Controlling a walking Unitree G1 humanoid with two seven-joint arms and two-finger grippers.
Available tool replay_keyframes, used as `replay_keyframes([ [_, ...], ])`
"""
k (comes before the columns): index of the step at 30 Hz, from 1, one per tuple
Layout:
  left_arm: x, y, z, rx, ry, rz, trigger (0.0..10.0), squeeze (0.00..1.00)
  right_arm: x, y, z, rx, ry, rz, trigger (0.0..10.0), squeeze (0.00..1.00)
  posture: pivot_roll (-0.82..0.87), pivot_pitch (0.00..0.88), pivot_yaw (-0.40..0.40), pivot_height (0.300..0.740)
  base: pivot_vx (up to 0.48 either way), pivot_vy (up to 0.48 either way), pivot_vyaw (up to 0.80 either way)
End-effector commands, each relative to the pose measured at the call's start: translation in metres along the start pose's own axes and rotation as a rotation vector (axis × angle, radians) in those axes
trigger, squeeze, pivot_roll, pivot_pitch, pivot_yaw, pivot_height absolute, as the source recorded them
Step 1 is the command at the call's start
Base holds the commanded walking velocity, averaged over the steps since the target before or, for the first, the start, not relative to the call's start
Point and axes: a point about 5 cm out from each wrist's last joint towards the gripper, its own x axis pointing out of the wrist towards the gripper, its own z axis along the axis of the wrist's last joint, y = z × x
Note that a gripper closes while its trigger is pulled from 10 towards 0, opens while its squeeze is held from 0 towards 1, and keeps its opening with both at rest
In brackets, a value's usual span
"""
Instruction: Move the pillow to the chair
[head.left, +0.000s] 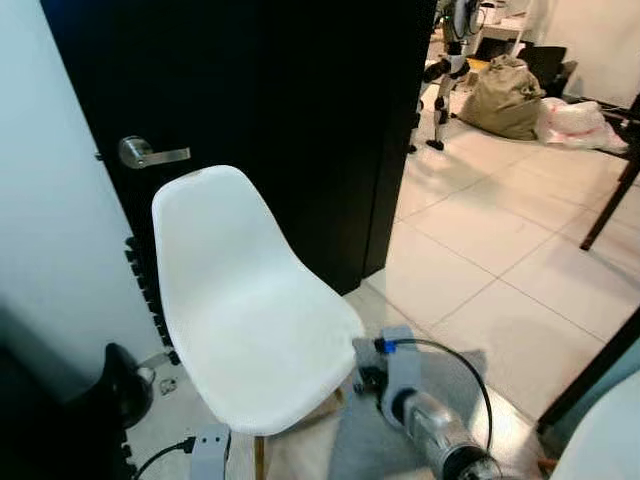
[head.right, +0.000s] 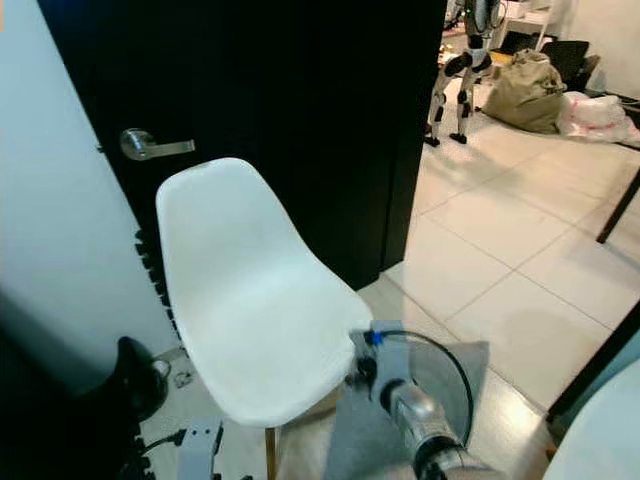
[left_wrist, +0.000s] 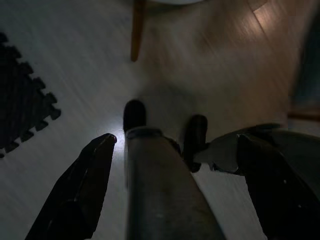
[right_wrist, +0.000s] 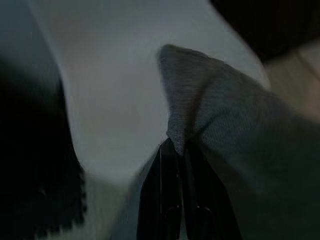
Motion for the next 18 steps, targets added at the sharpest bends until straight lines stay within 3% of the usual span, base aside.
replay_keyframes([
  [1, -0.001, 0.003, -0.003, -0.011, 0.015, 0.011, 10.0, 0.0, 0.007, -0.002, 0.035, -0.034, -0.139, -0.014, 10.0, 0.0, 0.0, 0.0, -0.017, 0.74, 0.0, 0.0, 0.79],
  [6, -0.001, 0.001, -0.004, -0.008, 0.021, 0.003, 10.0, 0.0, 0.004, -0.028, 0.078, -0.13, -0.253, -0.221, 10.0, 0.0, 0.01, 0.0, -0.02, 0.74, 0.0, 0.0, 0.79],
  [14, -0.001, 0.003, -0.005, -0.005, 0.027, 0.01, 10.0, 0.0, 0.0, -0.038, 0.102, -0.175, -0.327, -0.266, 10.0, 0.0, 0.01, 0.0, -0.028, 0.74, 0.0, 0.0, 0.79],
  [18, -0.001, 0.004, -0.006, -0.004, 0.029, 0.014, 10.0, 0.0, 0.001, -0.035, 0.102, -0.202, -0.329, -0.279, 10.0, 0.0, 0.01, 0.0, -0.028, 0.74, 0.0, 0.0, 0.79],
])
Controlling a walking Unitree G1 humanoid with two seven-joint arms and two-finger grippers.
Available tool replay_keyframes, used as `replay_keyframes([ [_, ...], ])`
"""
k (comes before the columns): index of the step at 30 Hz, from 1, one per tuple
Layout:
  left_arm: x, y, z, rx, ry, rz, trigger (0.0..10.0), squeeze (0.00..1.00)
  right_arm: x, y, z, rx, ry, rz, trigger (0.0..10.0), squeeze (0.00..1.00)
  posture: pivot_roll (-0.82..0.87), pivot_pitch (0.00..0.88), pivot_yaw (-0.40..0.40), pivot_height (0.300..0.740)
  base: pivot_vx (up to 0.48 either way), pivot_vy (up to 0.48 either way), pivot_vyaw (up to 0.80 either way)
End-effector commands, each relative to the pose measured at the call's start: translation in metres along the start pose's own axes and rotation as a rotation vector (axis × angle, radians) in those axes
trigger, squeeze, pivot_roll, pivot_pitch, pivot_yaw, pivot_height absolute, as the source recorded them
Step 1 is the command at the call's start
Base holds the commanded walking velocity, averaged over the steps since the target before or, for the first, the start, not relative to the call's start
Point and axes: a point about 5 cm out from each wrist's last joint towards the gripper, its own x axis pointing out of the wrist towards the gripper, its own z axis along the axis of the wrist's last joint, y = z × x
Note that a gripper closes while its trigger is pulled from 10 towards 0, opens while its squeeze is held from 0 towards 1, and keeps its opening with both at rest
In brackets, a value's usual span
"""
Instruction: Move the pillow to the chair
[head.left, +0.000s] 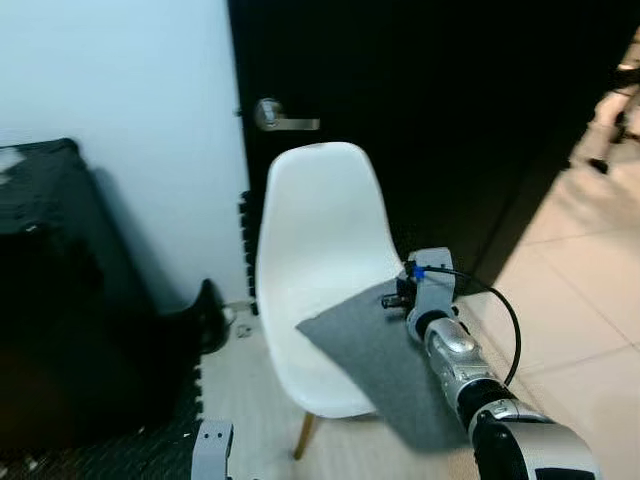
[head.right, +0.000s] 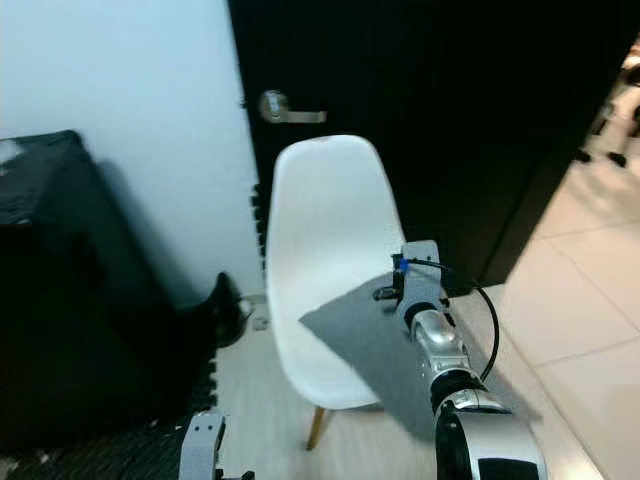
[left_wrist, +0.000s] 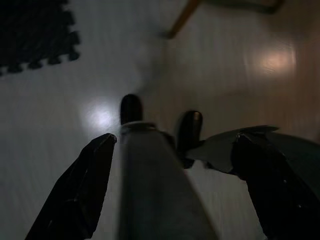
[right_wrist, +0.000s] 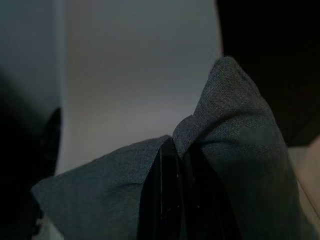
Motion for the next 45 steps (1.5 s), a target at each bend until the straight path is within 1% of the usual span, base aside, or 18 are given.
replay_keyframes([
  [1, -0.0012, 0.0008, -0.0076, -0.008, 0.027, 0.007, 10.0, 0.0, 0.0036, 0.0003, 0.0161, -0.035, -0.081, -0.005, 10.0, 0.0, 0.01, 0.0, -0.028, 0.74, 0.0, 0.0, 0.79],
  [4, -0.0012, 0.0009, -0.0075, -0.007, 0.027, 0.007, 10.0, 0.0, 0.0035, 0.0009, 0.0155, -0.044, -0.079, -0.006, 10.0, 0.0, 0.01, 0.0, -0.029, 0.74, 0.0, 0.0, 0.79],
  [8, -0.0012, 0.0011, -0.0075, -0.008, 0.026, 0.008, 10.0, 0.0, 0.0033, 0.0001, 0.0131, -0.081, -0.06, -0.02, 10.0, 0.0, 0.01, 0.0, -0.028, 0.74, 0.0, 0.0, 0.79],
  [11, -0.0013, 0.0013, -0.0073, -0.009, 0.023, 0.007, 10.0, 0.0, 0.0034, 0.0002, 0.0141, -0.087, -0.066, -0.022, 10.0, 0.0, 0.01, 0.0, -0.026, 0.74, 0.0, 0.0, 0.79],
  [13, -0.0014, 0.0016, -0.0073, -0.009, 0.021, 0.004, 10.0, 0.0, 0.0038, -0.0012, 0.0144, -0.097, -0.061, -0.045, 10.0, 0.0, 0.01, 0.0, -0.024, 0.74, 0.0, 0.0, 0.75],
  [15, -0.0015, 0.0015, -0.0074, 0.002, 0.022, -0.003, 10.0, 0.0, 0.0039, -0.0027, 0.0153, -0.065, -0.066, -0.064, 10.0, 0.0, 0.01, 0.0, -0.023, 0.74, 0.0, 0.0, 0.0],
  [17, -0.0016, 0.0013, -0.0073, 0.005, 0.021, -0.01, 10.0, 0.0, 0.0041, -0.0029, 0.0157, -0.06, -0.066, -0.068, 10.0, 0.0, 0.01, 0.0, -0.022, 0.74, 0.0, 0.0, 0.0],
  [24, -0.0014, 0.0007, -0.0061, -0.007, 0.01, -0.017, 10.0, 0.0, 0.0035, -0.0048, 0.0101, -0.023, -0.026, -0.095, 10.0, 0.0, 0.01, 0.0, -0.018, 0.74, 0.329, 0.0, 0.0],
  [45, -0.0005, -0.0027, -0.003, -0.007, 0.0, -0.043, 10.0, 0.0, 0.0044, -0.0059, 0.0138, -0.026, -0.041, -0.12, 10.0, 0.0, 0.01, 0.0, -0.012, 0.74, 0.4, 0.0, 0.0],
])
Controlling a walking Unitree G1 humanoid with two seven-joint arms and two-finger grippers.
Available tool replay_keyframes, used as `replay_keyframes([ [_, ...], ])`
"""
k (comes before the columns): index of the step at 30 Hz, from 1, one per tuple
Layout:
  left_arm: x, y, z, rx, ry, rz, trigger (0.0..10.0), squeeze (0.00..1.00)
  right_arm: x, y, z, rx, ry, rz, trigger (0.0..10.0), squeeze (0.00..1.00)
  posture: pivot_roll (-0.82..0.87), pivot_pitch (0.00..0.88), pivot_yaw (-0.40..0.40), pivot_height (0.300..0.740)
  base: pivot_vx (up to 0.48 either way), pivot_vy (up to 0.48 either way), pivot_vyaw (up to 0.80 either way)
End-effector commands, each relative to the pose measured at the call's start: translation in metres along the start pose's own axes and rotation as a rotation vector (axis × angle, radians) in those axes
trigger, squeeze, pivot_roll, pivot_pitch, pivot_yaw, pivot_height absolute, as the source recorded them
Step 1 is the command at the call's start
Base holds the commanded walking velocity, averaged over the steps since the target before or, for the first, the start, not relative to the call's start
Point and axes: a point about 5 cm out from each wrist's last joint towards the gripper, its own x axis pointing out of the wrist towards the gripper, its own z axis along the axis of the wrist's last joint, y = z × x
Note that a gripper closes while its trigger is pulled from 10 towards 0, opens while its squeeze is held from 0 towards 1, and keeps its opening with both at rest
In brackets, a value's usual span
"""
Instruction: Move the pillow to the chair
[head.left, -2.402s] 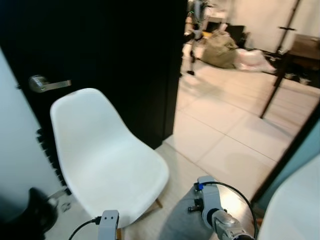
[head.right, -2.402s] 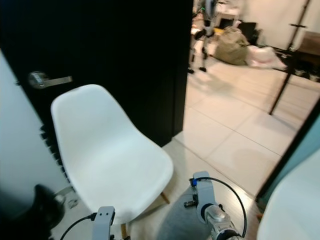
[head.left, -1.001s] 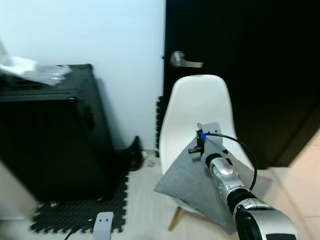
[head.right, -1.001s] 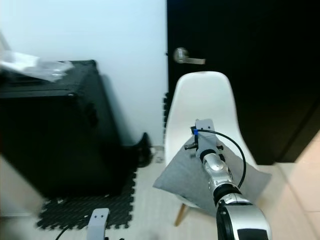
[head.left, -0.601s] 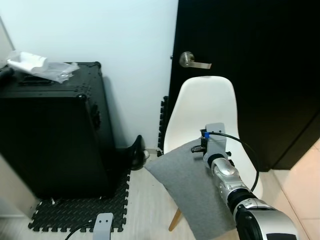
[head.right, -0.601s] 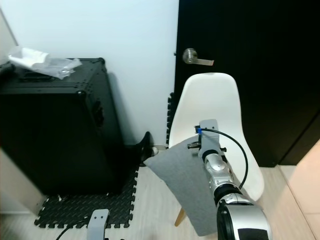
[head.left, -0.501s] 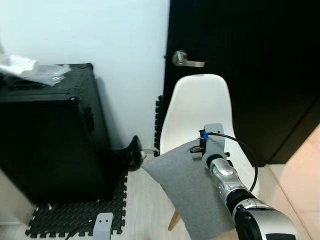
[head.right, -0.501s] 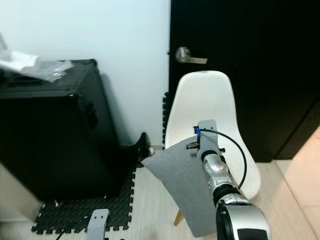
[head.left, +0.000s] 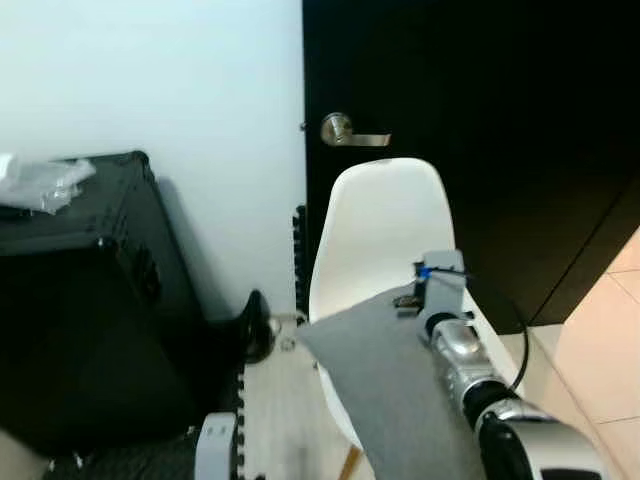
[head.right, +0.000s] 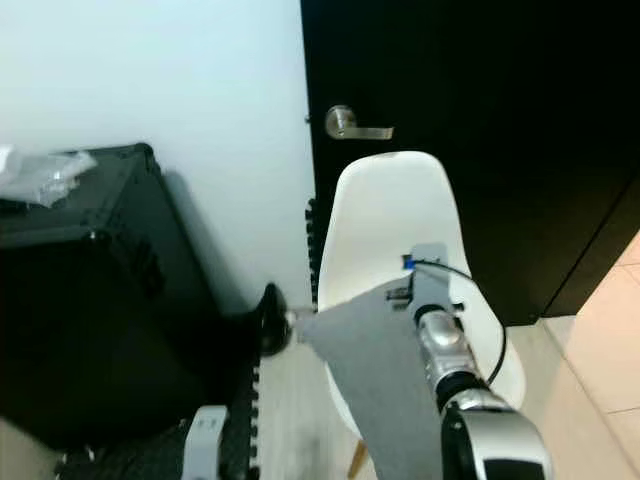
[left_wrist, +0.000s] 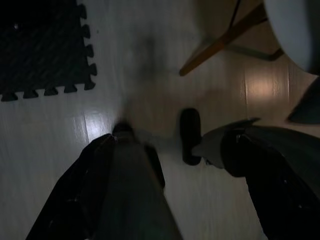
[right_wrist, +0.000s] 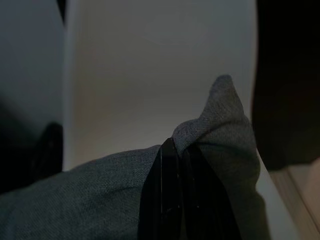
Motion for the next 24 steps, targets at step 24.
replay_keyframes([
  [24, 0.001, -0.005, 0.004, 0.069, -0.008, -0.037, 10.0, 0.0, 0.005, 0.019, 0.02, -0.019, -0.093, 0.054, 10.0, 0.0, 0.01, 0.0, -0.026, 0.74, 0.196, -0.144, 0.0],
])
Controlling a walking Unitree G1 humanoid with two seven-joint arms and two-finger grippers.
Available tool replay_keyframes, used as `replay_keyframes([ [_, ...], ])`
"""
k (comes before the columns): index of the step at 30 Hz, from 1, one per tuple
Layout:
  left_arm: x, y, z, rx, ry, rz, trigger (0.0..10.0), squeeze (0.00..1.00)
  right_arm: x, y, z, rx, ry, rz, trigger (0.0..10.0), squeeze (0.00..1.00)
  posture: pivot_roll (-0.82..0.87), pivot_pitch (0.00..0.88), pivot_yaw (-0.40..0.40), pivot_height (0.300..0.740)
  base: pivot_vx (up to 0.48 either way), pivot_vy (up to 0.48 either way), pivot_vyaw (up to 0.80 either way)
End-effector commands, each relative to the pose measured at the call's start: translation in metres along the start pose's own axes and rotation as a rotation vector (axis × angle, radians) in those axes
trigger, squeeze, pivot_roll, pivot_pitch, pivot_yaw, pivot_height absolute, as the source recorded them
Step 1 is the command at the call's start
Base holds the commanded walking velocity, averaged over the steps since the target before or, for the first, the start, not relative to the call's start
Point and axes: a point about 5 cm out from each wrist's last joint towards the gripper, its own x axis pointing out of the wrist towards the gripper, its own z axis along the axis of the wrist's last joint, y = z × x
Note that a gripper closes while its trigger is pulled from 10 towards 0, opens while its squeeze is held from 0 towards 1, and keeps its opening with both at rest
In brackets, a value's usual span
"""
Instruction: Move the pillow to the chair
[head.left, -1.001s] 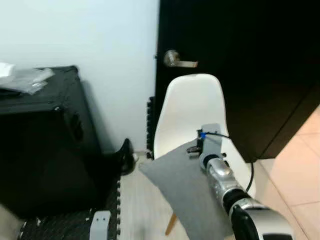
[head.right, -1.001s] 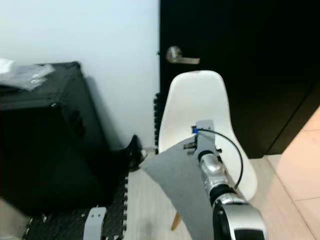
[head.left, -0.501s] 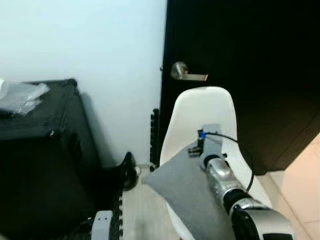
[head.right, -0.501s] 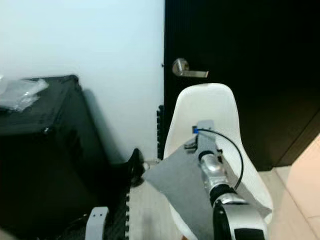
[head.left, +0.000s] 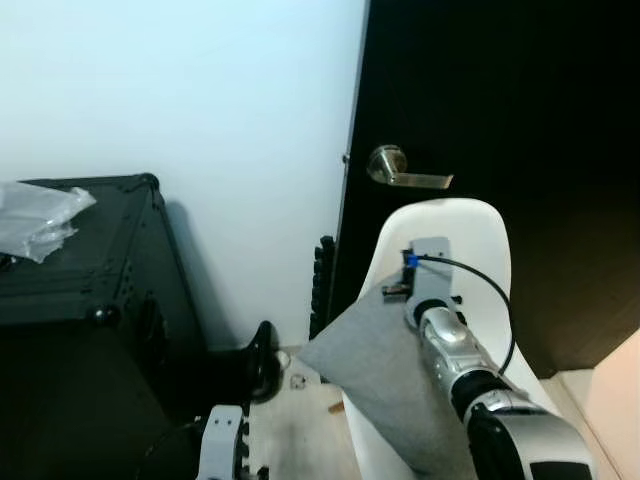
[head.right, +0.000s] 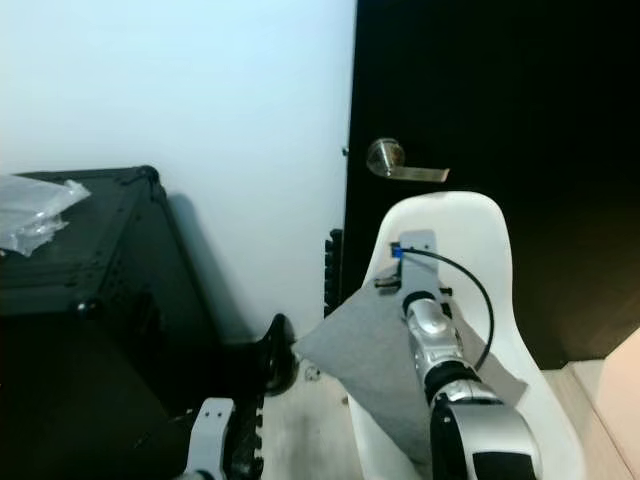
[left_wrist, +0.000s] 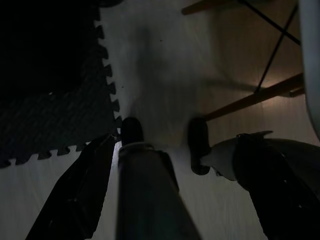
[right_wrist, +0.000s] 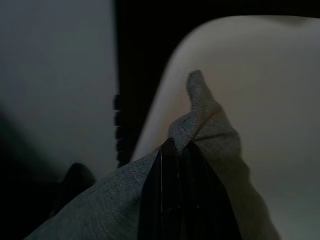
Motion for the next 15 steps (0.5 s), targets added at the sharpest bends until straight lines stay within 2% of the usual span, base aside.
replay_keyframes([
  [1, -0.001, -0.0027, -0.0085, -0.01, 0.027, -0.011, 10.0, 0.0, -0.0002, -0.0033, 0.0029, -0.013, -0.027, -0.004, 10.0, 0.0, 0.01, 0.0, -0.026, 0.74, 0.0, -0.461, 0.0],
  [10, -0.0004, -0.0062, -0.0088, -0.016, 0.023, -0.022, 10.0, 0.0, -0.0001, -0.0007, 0.0026, -0.02, -0.024, 0.01, 10.0, 0.0, 0.01, 0.0, -0.031, 0.74, 0.0, -0.438, 0.0],
  [12, -0.0004, -0.0066, -0.0089, -0.017, 0.023, -0.024, 10.0, 0.0, -0.0001, -0.0003, 0.0026, -0.019, -0.024, 0.012, 10.0, 0.0, 0.02, 0.0, -0.031, 0.74, 0.0, -0.326, 0.0],
  [15, -0.0003, -0.0066, -0.0094, -0.037, 0.024, -0.017, 10.0, 0.0, -0.0002, 0.0017, 0.0019, -0.021, -0.02, 0.024, 10.0, 0.0, 0.01, 0.0, -0.031, 0.74, 0.0, 0.0, 0.0],
])
